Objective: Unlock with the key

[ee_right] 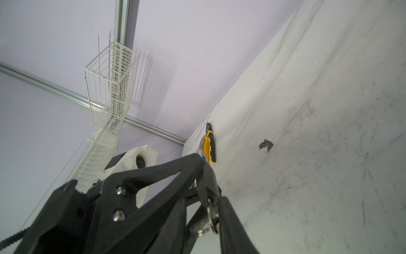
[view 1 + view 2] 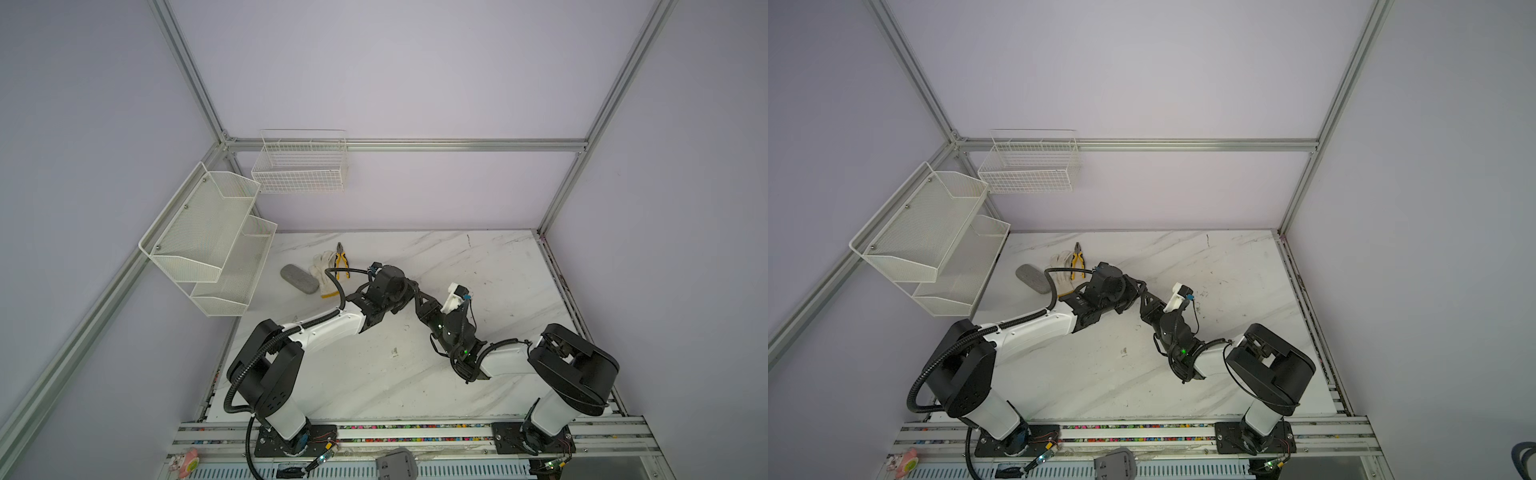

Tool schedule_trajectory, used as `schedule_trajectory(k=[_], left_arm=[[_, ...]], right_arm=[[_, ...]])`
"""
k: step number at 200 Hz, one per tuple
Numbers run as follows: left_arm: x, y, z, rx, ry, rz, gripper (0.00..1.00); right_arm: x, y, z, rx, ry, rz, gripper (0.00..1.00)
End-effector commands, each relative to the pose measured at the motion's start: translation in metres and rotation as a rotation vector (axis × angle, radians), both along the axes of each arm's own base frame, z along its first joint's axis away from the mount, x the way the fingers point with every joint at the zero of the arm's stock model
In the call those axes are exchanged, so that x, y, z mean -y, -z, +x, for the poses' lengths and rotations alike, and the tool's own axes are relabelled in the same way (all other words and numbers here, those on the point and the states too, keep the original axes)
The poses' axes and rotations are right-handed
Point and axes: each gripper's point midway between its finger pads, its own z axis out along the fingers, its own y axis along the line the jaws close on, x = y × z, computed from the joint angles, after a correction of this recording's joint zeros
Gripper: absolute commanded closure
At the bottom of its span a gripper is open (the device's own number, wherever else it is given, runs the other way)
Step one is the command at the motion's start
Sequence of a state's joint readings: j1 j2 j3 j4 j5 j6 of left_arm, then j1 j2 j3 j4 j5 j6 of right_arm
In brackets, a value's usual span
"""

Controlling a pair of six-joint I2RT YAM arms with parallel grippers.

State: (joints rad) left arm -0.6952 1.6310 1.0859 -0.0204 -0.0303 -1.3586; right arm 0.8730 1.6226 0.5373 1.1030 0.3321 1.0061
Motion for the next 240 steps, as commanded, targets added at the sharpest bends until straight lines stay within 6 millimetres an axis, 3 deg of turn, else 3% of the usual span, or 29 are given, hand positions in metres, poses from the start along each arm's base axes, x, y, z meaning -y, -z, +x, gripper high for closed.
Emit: schedule_trajectory(k=[1,26,45,71,92,128,178,240], left_arm=[[0.007,-0.003,-0.014,-0.014,0.047,-0.012,1.0],[0.007,-0.003,-0.013,-0.015,0.048,-0.008,1.0],[0.008,-0.004,-0.013,-0.011,0.054,-0.006,1.0],[0.009,-0.004,-0.013,-0.005,0.063,0.015,1.0],[0.011,-0.006,-0.014,0.006,0.073,0.024,1.0],[0.013,-0.012,-0.014,0.014,0.08,0.025,1.0],[0.01,-0.013,-0.014,0.016,0.071,0.038,1.0],[0.016,-0.013,-0.014,0.016,0.08,0.04,1.0]], right_arm=[[-0.009,-0.019,-0.013,0.025,-0.07,0.031,0.59],[0.0,-0.02,-0.017,0.026,-0.069,0.005,0.49],[0.008,-0.018,-0.016,0.022,-0.065,-0.035,0.47],[0.024,-0.019,-0.01,0.034,-0.046,-0.116,0.62],[0.013,-0.027,-0.007,0.067,-0.085,-0.181,0.65],[0.009,-0.02,-0.003,0.063,-0.085,-0.213,0.73],[0.029,-0.007,-0.013,0.054,-0.052,-0.253,0.73],[0.021,0.004,-0.019,0.033,-0.113,-0.285,0.74]])
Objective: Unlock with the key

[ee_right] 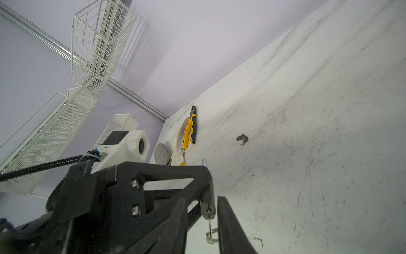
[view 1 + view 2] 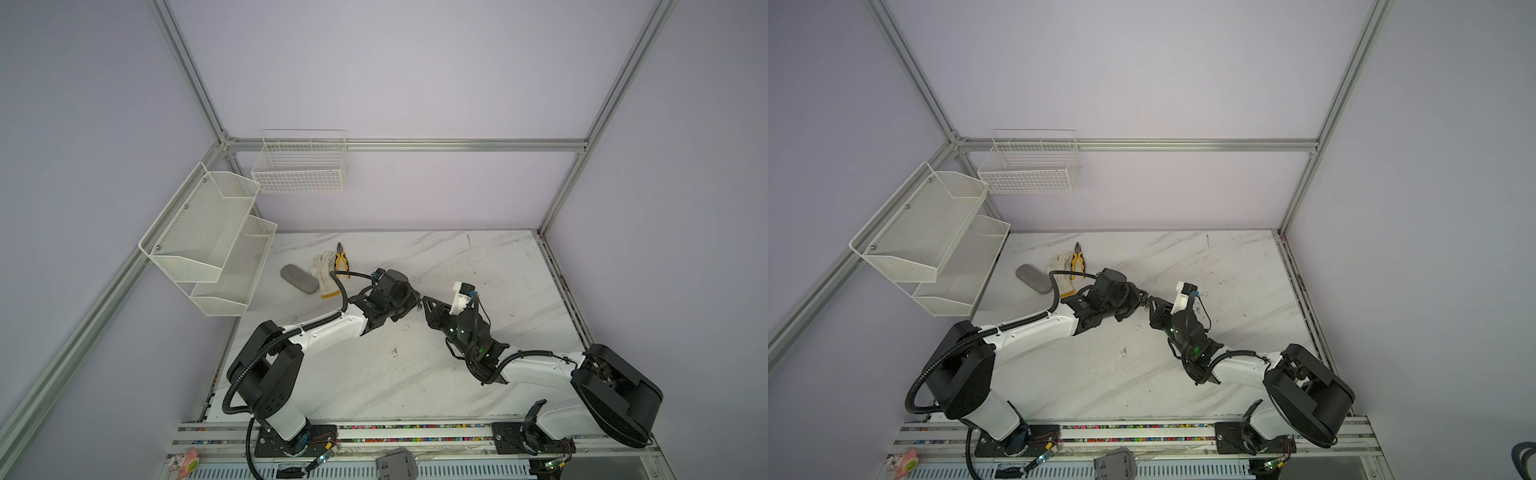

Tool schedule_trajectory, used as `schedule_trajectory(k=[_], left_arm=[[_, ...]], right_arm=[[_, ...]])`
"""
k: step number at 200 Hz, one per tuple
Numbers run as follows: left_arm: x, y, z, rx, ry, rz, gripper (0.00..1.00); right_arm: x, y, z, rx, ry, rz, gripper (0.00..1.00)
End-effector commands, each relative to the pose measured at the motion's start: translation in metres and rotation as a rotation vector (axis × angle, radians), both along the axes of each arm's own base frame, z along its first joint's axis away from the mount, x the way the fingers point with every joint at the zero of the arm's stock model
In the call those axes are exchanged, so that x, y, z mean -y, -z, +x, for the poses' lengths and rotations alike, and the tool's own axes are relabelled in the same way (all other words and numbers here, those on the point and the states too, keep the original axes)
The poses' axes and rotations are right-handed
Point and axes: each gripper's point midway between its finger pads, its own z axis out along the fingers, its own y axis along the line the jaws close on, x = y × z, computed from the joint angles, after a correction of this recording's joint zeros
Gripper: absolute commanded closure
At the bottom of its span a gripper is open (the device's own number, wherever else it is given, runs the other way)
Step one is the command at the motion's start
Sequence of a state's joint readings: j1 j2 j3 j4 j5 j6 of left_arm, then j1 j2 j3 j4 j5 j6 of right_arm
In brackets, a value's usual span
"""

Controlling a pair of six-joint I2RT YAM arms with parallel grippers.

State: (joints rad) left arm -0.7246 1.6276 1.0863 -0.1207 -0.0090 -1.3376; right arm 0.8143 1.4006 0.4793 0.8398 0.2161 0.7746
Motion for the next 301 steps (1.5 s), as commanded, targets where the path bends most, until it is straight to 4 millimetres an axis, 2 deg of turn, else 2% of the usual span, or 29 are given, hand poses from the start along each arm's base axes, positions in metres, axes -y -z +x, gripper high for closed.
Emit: schedule_trajectory(k=[1,43,72,95,121,146,211,236,264,289,301], left_arm=[[0.012,-0.031,0.009,0.085,0.023,-0.03,1.0],[0.012,-0.035,0.009,0.091,0.02,-0.035,1.0],[0.012,-0.036,0.009,0.093,0.019,-0.033,1.0],[0.013,-0.035,0.009,0.091,0.022,-0.033,1.0],[0.015,-0.035,0.009,0.09,0.024,-0.033,1.0],[0.015,-0.034,0.009,0.09,0.023,-0.029,1.0],[0.017,-0.032,0.009,0.087,0.028,-0.026,1.0],[0.017,-0.033,0.009,0.089,0.026,-0.026,1.0],[0.02,-0.03,0.009,0.085,0.03,-0.026,1.0],[0.021,-0.033,0.01,0.089,0.027,-0.03,1.0],[0.024,-0.034,0.007,0.084,0.033,-0.039,1.0]], right_arm=[[-0.005,0.007,-0.004,-0.011,-0.03,-0.021,0.74],[-0.007,0.024,-0.003,-0.035,-0.034,-0.044,0.73],[-0.008,0.032,-0.004,-0.048,-0.041,-0.043,0.79],[-0.007,0.032,-0.004,-0.05,-0.04,-0.043,0.86],[-0.009,0.032,-0.005,-0.05,-0.047,-0.045,0.88],[-0.008,0.035,-0.005,-0.061,-0.048,-0.054,0.84],[-0.007,0.036,-0.009,-0.066,-0.058,-0.088,0.84],[-0.008,0.04,-0.011,-0.075,-0.062,-0.103,0.88],[-0.008,0.041,-0.012,-0.076,-0.058,-0.103,1.0],[-0.01,0.037,-0.014,-0.069,-0.049,-0.087,1.0],[-0.009,0.028,-0.012,-0.053,-0.03,-0.05,1.0]])
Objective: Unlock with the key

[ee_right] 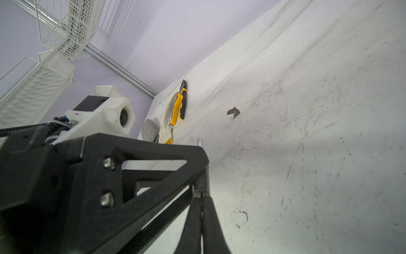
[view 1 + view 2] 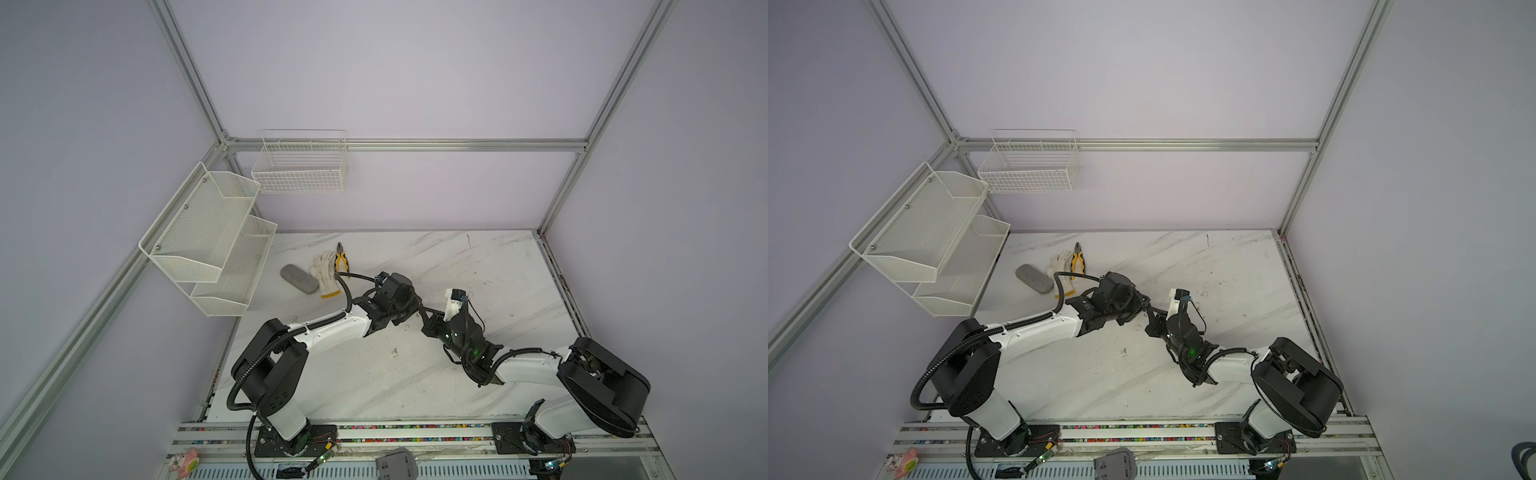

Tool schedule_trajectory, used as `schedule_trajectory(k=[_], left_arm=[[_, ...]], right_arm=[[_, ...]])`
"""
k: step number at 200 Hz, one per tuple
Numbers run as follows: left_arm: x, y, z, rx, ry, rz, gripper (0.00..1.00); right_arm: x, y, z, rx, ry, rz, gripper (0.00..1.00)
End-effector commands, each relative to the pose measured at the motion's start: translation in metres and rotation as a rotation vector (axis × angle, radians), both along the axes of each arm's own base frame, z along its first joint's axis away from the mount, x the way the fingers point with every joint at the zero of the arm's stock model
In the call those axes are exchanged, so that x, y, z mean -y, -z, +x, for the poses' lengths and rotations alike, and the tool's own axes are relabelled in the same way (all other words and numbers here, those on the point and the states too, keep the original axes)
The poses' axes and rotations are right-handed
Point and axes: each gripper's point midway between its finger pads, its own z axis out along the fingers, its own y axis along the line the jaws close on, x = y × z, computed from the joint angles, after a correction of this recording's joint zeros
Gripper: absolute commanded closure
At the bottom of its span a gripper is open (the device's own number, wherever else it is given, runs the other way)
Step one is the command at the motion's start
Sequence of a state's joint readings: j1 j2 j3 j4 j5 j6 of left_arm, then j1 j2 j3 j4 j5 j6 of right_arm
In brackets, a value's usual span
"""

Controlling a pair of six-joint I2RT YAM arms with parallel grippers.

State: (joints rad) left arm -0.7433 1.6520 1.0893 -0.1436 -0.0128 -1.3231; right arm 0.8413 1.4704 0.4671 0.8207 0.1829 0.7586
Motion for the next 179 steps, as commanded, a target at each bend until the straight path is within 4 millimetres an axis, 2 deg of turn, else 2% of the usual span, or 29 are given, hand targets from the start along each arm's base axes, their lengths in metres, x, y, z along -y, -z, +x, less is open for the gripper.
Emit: schedule_trajectory(k=[1,24,45,71,87,119,152,179], left_arm=[[0.02,-0.046,0.014,0.104,0.009,-0.08,1.0],[0.029,-0.049,0.009,0.072,0.022,-0.138,1.0],[0.036,-0.06,0.007,0.067,0.045,-0.178,1.0],[0.037,-0.063,0.005,0.064,0.059,-0.174,1.0],[0.03,-0.058,0.006,0.08,0.041,-0.141,1.0],[0.016,-0.072,0.017,0.175,-0.005,-0.118,1.0],[0.023,-0.087,0.018,0.23,0.013,-0.17,1.0],[0.024,-0.095,0.016,0.268,0.017,-0.188,1.0]], right_arm=[[0.004,-0.01,-0.001,0.014,0.036,0.036,1.0],[0.008,-0.024,0.009,0.058,0.104,0.105,1.0],[0.009,-0.026,0.016,0.098,0.152,0.163,1.0],[-0.007,-0.028,0.016,0.12,0.098,0.248,1.0],[-0.012,-0.029,0.014,0.071,0.081,0.326,1.0],[-0.016,-0.024,0.007,-0.088,0.069,0.535,1.0],[-0.028,-0.027,0.001,-0.186,0.003,0.743,1.0],[-0.026,-0.027,-0.003,-0.235,-0.009,0.862,1.0]])
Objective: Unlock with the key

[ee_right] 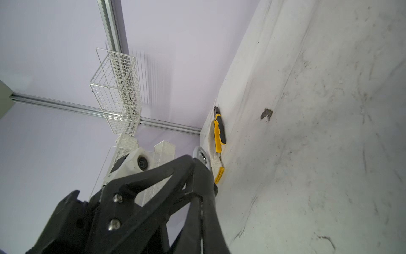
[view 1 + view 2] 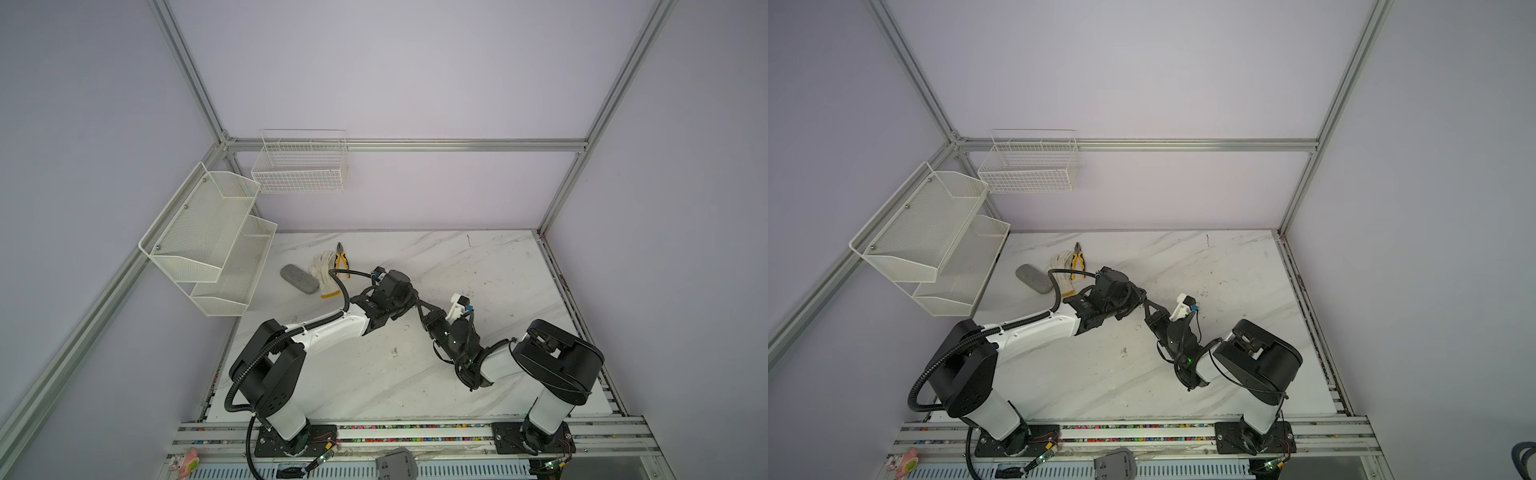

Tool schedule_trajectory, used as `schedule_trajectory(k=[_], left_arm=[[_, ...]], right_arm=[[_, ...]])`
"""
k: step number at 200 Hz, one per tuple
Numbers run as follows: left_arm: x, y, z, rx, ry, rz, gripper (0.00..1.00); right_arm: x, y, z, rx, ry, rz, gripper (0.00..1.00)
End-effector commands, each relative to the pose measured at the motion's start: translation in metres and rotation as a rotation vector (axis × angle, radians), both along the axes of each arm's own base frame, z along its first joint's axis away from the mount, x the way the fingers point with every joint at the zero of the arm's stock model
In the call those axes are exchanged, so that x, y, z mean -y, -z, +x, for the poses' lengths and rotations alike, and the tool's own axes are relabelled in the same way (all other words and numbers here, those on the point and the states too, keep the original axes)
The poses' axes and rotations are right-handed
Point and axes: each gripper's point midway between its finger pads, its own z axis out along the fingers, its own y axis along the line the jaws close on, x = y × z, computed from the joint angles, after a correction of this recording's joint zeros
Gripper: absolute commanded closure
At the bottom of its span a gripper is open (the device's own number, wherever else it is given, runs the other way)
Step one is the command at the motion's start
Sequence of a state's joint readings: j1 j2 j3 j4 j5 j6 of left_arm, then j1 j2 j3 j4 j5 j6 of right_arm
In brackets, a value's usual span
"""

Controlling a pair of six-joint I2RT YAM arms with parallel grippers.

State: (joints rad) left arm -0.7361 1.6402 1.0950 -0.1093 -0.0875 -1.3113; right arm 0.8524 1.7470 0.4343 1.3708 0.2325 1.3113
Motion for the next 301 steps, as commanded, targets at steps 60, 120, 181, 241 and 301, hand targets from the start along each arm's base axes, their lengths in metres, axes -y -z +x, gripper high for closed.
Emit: schedule_trajectory(k=[60,120,181,241,301], left_arm=[[0.033,-0.102,0.001,0.265,0.097,-0.212,1.0],[-0.016,-0.064,0.006,0.179,0.085,0.041,1.0],[-0.059,-0.017,-0.01,0.049,0.255,0.448,1.0],[-0.048,-0.034,-0.032,0.349,0.441,0.782,1.0],[-0.026,-0.077,-0.063,0.897,0.594,0.933,1.0]], right_arm=[[-0.009,-0.028,-0.02,-0.02,-0.114,0.288,1.0],[0.035,-0.021,-0.011,0.003,-0.019,-0.04,0.61],[0.07,-0.054,0.029,0.054,0.072,-0.736,0.58],[0.017,-0.065,0.026,0.115,-0.225,-0.717,0.57],[0.017,-0.088,0.022,0.013,-0.549,-0.648,0.47]])
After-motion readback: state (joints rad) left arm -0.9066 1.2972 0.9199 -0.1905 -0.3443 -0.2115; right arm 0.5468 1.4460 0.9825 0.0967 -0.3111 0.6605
